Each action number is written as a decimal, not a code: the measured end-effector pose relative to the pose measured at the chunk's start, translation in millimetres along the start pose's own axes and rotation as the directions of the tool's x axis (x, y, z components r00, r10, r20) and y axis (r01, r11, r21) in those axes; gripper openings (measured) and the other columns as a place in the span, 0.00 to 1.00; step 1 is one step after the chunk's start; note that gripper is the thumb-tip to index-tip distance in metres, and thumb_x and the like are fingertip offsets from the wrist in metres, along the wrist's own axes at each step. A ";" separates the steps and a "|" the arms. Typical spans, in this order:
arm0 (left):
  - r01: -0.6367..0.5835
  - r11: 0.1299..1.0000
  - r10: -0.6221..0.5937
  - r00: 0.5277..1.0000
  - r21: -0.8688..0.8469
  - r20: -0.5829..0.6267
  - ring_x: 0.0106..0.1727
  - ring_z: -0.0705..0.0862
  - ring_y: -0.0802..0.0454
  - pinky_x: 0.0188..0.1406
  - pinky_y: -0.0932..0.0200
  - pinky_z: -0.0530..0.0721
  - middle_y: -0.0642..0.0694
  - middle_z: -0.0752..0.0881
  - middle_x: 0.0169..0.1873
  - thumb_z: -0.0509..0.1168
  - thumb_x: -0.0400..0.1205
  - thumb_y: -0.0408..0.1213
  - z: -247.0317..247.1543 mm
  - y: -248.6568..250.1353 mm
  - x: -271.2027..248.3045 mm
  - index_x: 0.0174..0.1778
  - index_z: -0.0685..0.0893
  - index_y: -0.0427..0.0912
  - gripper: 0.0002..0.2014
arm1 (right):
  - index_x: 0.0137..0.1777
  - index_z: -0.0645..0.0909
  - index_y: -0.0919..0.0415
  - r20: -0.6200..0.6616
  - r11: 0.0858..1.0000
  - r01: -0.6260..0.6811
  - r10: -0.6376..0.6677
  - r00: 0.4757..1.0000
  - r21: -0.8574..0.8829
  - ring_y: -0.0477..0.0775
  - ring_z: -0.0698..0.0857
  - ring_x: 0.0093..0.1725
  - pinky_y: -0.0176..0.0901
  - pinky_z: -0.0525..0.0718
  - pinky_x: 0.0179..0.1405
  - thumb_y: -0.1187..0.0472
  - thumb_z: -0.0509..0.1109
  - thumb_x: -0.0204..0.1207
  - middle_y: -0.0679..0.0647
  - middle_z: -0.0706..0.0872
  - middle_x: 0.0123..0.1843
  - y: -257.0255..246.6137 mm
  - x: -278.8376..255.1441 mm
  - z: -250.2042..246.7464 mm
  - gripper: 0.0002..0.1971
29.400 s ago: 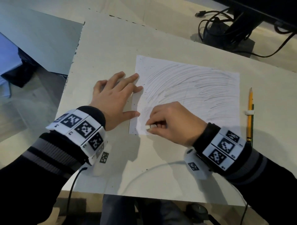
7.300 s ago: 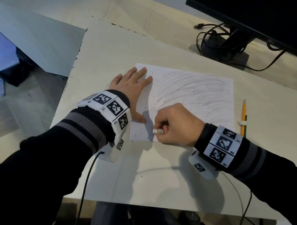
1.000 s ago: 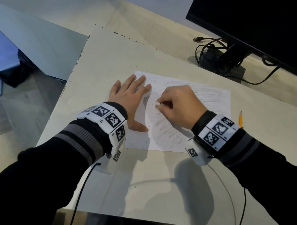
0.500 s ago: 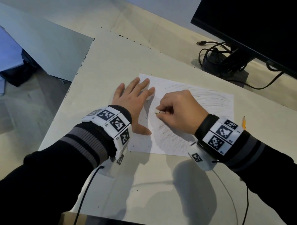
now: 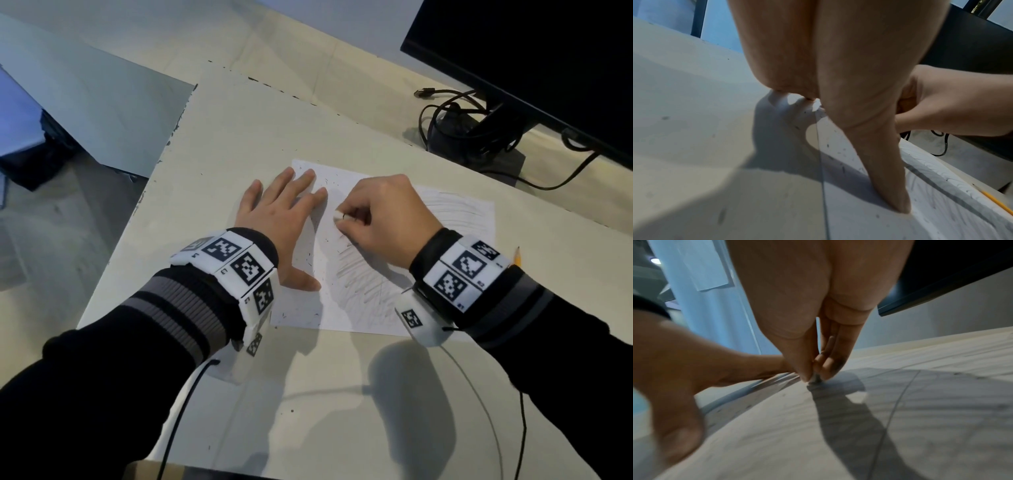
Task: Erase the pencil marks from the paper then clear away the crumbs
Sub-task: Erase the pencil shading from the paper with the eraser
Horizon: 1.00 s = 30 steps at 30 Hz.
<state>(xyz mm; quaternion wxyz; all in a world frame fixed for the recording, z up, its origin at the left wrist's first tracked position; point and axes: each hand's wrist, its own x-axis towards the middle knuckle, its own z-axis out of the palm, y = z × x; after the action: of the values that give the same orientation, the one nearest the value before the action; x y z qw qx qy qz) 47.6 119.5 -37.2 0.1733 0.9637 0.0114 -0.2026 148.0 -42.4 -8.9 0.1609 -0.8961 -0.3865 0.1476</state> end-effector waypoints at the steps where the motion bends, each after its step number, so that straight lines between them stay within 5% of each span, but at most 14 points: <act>1: -0.002 1.000 0.002 1.000 -0.003 -0.001 0.85 0.31 0.51 0.84 0.38 0.39 0.54 0.34 0.85 0.77 0.62 0.69 -0.2 0.2 0.0 0.86 0.41 0.54 0.66 | 0.42 0.91 0.55 0.019 0.999 0.036 -0.036 0.999 -0.004 0.46 0.82 0.38 0.46 0.85 0.44 0.56 0.78 0.73 0.46 0.86 0.38 -3.7 -4.8 3.2 0.03; 4: -0.004 1.000 0.004 1.000 -0.002 -0.002 0.85 0.31 0.51 0.84 0.38 0.39 0.54 0.34 0.85 0.77 0.62 0.70 -0.4 0.3 -0.5 0.86 0.41 0.54 0.66 | 0.42 0.91 0.56 0.070 0.996 0.085 -0.086 0.994 0.016 0.46 0.83 0.37 0.45 0.85 0.42 0.56 0.79 0.73 0.46 0.86 0.37 -9.6 -13.2 4.4 0.04; 8: 0.000 1.000 0.000 1.000 -0.001 0.003 0.85 0.31 0.51 0.84 0.38 0.38 0.54 0.34 0.85 0.77 0.63 0.68 -1.9 0.9 -0.8 0.86 0.41 0.55 0.65 | 0.43 0.92 0.56 -0.079 0.999 -0.033 0.031 0.996 -0.028 0.49 0.83 0.38 0.48 0.85 0.46 0.54 0.76 0.76 0.49 0.87 0.38 7.6 2.0 -4.3 0.07; 12: -0.005 1.000 0.005 1.000 0.006 0.001 0.85 0.31 0.51 0.84 0.39 0.38 0.54 0.34 0.85 0.76 0.64 0.69 -2.2 1.2 -1.1 0.86 0.40 0.53 0.65 | 0.48 0.92 0.54 0.007 0.996 0.093 -0.093 0.996 -0.003 0.43 0.82 0.40 0.38 0.82 0.47 0.55 0.77 0.76 0.45 0.87 0.40 -2.9 -7.8 2.2 0.06; 17: 0.008 1.000 -0.008 1.000 0.010 0.026 0.85 0.31 0.51 0.84 0.38 0.38 0.53 0.33 0.85 0.76 0.64 0.69 -4.7 2.4 -1.2 0.86 0.39 0.54 0.65 | 0.44 0.92 0.56 -0.119 0.998 -0.042 0.037 0.992 -0.036 0.50 0.84 0.40 0.45 0.83 0.47 0.54 0.75 0.76 0.49 0.87 0.38 16.8 9.1 -6.2 0.07; 21: 0.024 0.999 -0.025 0.999 0.038 0.030 0.85 0.31 0.50 0.84 0.39 0.39 0.53 0.33 0.85 0.77 0.64 0.68 -5.2 5.9 -0.6 0.86 0.39 0.52 0.66 | 0.46 0.92 0.55 -0.022 0.997 0.072 -0.073 0.997 -0.011 0.46 0.83 0.39 0.42 0.84 0.46 0.56 0.78 0.74 0.47 0.88 0.40 6.2 0.8 0.0 0.05; 25: 0.037 0.998 -0.039 0.998 0.046 0.042 0.85 0.31 0.50 0.84 0.38 0.39 0.53 0.33 0.85 0.78 0.64 0.67 -7.3 7.2 -0.3 0.85 0.39 0.53 0.66 | 0.45 0.91 0.56 -0.077 0.999 -0.023 0.020 0.997 -0.031 0.50 0.83 0.40 0.49 0.85 0.47 0.56 0.76 0.75 0.49 0.87 0.40 12.4 11.2 -7.5 0.05; 30: 0.054 0.996 -0.058 0.997 0.073 0.056 0.85 0.32 0.49 0.84 0.38 0.40 0.52 0.34 0.85 0.78 0.63 0.67 -9.1 10.5 0.6 0.86 0.39 0.52 0.67 | 0.48 0.91 0.57 0.015 0.998 0.052 -0.052 0.999 -0.044 0.49 0.83 0.40 0.47 0.84 0.48 0.56 0.77 0.75 0.49 0.88 0.40 3.2 5.0 -5.4 0.06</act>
<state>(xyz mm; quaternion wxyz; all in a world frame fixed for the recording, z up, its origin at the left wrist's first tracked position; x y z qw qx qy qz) 52.6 112.7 -26.2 0.1331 0.9623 0.0261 -0.2357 155.4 -41.8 -6.0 0.1421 -0.8880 -0.4140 0.1407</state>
